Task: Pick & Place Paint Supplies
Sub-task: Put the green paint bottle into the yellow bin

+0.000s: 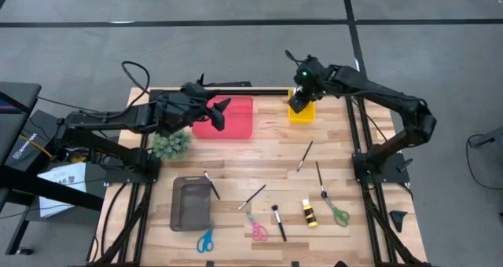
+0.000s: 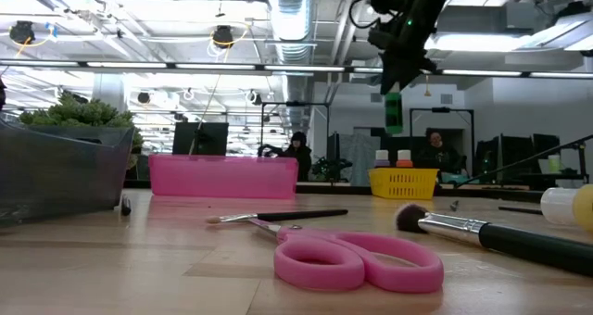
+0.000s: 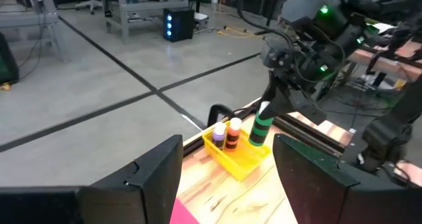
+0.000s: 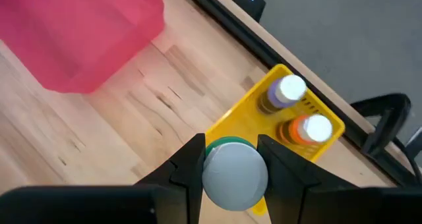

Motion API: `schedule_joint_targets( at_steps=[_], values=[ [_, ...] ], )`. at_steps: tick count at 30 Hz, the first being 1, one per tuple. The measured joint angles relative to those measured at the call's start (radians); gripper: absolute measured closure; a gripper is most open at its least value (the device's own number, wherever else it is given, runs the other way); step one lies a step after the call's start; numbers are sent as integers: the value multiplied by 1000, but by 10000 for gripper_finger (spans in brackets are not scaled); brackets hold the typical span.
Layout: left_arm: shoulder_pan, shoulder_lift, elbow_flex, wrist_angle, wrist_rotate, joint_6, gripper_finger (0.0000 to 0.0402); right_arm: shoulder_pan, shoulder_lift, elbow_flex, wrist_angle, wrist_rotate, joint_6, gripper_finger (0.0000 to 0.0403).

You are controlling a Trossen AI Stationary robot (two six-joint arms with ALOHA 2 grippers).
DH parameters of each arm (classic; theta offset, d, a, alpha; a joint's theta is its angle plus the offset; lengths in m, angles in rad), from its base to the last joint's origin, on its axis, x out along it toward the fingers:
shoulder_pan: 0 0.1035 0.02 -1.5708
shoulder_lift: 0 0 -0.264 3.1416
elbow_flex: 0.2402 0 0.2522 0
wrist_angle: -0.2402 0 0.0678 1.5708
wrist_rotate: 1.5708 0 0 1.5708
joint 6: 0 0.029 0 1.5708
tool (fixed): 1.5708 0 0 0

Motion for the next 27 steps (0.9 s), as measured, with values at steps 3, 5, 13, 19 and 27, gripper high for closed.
schedule_joint_targets(
  at_steps=[3,5,13,19,27],
  values=[
    [9,0,-20,6,0,0,170,-3,-16,-59,50,13,-3,293],
    [13,0,-37,22,0,-7,170,-8,-36,-104,83,42,-9,293],
    [21,1,-76,71,4,-44,169,-44,-87,-259,249,38,-29,293],
    [34,1,-78,84,4,-61,169,-64,-70,-303,341,27,-33,293],
    [38,1,-78,88,4,-61,169,-94,-65,-400,422,0,-32,293]
  ],
)
